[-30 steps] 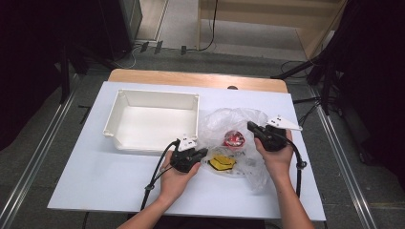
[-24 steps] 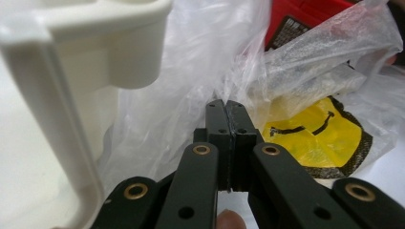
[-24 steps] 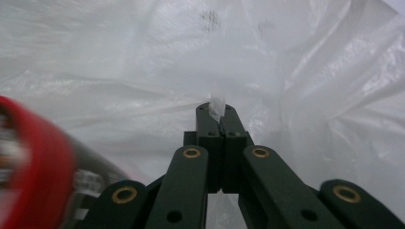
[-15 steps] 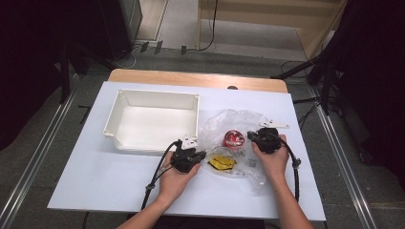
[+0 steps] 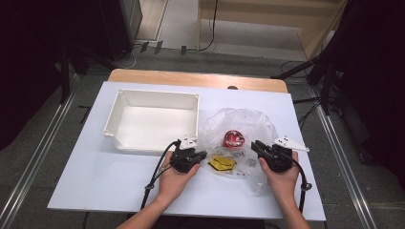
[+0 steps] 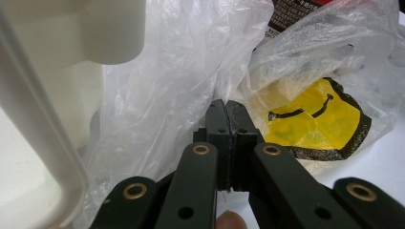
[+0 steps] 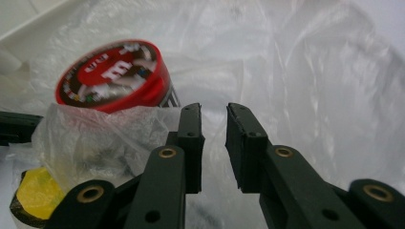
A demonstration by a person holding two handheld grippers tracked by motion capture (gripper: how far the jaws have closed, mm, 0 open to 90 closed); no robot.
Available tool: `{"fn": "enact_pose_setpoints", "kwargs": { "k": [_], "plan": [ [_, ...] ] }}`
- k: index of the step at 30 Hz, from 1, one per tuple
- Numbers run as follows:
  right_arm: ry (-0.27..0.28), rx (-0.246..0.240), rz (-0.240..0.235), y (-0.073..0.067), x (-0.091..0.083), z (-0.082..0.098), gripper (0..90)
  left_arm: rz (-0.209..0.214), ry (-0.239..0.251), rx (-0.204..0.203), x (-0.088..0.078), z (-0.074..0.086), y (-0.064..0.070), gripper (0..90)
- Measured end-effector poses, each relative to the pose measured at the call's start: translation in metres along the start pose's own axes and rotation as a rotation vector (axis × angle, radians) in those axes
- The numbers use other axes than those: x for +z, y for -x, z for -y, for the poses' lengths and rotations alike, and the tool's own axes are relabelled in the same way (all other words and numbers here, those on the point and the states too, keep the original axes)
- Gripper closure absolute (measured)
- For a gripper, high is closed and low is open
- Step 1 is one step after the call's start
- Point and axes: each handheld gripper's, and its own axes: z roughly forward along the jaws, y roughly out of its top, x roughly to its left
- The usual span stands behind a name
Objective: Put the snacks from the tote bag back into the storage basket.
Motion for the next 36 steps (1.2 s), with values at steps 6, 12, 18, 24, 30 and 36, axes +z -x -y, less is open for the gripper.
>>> {"fn": "enact_pose_setpoints", "kwargs": {
  "k": [6,12,18,24,30,36],
  "plan": [
    [-0.065,-0.025,0.01,-0.004,0.006,0.011,78.0,0.001,0.01,-0.001,0.0,0.0,0.0,90.0],
    [-0.158,-0.058,0.032,-0.005,0.011,0.021,75.3,-0.005,0.013,0.005,-0.001,0.0,0.0,90.0],
    [-0.173,-0.16,0.029,-0.006,0.013,0.021,73.6,-0.006,0.014,0.006,-0.001,0.0,0.001,89.9],
    [-0.146,-0.165,-0.048,-0.002,0.008,0.016,59.9,-0.011,0.016,0.008,-0.001,0.001,0.001,89.5],
    [-0.11,-0.205,-0.08,-0.015,-0.01,-0.006,49.2,-0.011,0.02,0.01,-0.001,0.001,0.001,89.2],
    [-0.031,-0.215,-0.114,-0.027,-0.025,-0.029,48.1,-0.013,0.023,0.01,-0.001,0.001,0.002,89.0]
  ]
}}
